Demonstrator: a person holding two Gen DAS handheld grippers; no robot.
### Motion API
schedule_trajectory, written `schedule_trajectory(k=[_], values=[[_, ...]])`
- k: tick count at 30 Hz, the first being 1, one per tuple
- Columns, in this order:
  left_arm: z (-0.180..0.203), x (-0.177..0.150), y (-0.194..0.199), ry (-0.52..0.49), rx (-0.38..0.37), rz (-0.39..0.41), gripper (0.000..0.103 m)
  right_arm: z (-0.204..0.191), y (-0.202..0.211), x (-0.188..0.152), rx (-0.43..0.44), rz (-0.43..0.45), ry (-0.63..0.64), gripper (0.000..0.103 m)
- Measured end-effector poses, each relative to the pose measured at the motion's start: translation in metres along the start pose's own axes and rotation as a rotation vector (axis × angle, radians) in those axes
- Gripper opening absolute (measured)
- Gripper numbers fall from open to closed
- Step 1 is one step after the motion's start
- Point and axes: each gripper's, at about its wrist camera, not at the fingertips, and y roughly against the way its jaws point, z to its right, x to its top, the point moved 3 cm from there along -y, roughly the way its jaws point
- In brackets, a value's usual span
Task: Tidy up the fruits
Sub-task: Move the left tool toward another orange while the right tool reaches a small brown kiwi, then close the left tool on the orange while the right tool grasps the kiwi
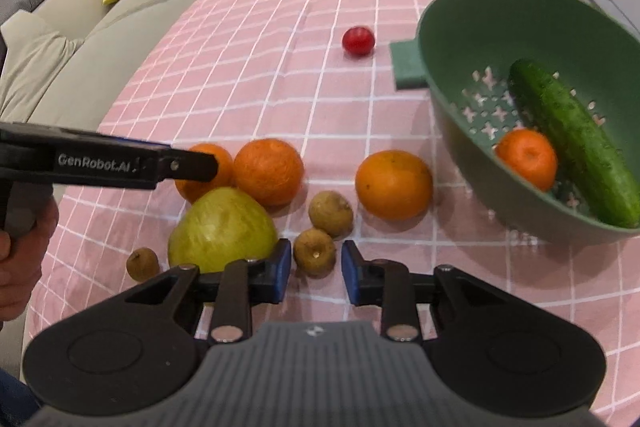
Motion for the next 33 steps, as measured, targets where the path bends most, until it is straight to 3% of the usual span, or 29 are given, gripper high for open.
schedule_trajectory(k=[4, 15, 20, 25, 33], values=[[0.001, 0.001, -0.004, 0.004, -0.02, -0.002, 0.072, -0.006, -0.004, -0.001, -0.016, 0.003, 0.042, 0.019], [0.0, 0.001, -0.005, 0.019, -0.042, 0.0, 0.071, -0.009, -0.008, 0.0, -0.032, 0.007, 0.045, 0.019], [-0.001, -0.004, -0.012, 0.007, -0.033, -0.051, 0.061, -0.006, -0.005, 0.001, -0.037, 0.013, 0.034, 0.019], [0.002, -0.003, -0.014, -0.016, -0.02, -0.027, 0.054, -0.006, -0.005, 0.001, -0.038, 0.015, 0.031, 0.019], [0.002, -0.004, -0.011, -0.029, -0.006, -0.014, 0.052, -0.005, -0.002, 0.002, -0.042, 0.023, 0.029, 0.019]])
